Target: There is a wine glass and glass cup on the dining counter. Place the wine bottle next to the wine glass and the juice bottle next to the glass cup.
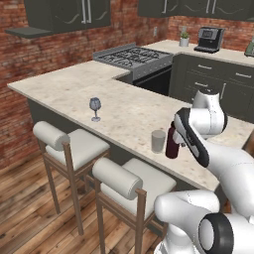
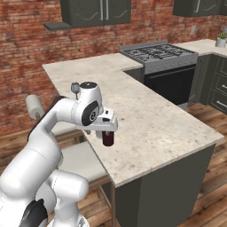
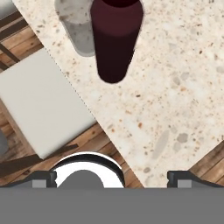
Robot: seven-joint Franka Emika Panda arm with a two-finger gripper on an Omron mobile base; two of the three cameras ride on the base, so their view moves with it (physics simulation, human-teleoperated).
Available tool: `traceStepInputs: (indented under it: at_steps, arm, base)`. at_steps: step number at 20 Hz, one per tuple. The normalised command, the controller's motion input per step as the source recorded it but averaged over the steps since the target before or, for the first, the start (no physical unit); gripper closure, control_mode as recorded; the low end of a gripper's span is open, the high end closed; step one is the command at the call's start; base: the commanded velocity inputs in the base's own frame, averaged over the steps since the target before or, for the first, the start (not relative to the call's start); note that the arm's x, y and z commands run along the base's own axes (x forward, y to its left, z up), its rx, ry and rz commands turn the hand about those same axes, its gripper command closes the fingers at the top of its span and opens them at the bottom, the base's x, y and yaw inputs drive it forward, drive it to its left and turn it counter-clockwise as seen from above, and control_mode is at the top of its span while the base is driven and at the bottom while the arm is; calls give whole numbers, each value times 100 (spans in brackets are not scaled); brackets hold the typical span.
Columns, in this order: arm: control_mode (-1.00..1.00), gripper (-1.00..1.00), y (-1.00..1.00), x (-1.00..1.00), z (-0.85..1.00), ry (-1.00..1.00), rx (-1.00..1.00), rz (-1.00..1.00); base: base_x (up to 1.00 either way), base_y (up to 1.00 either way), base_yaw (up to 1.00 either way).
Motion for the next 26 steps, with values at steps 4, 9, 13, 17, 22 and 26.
traceStepInputs:
  at_steps: [4,9,13,17,22,26]
  arm:
    - [-100,-100,0,0,0,0,0,0]
    - [100,-100,0,0,0,0,0,0]
    - [100,-100,0,0,0,0,0,0]
    - [100,-100,0,0,0,0,0,0]
    - [100,-100,0,0,0,0,0,0]
    - [100,-100,0,0,0,0,0,0]
  base:
    - [0,0,0]
    - [-39,-3,-3]
    - [-64,-3,-8]
    - [-66,-5,-10]
    - [-34,-2,-37]
    - [0,12,-91]
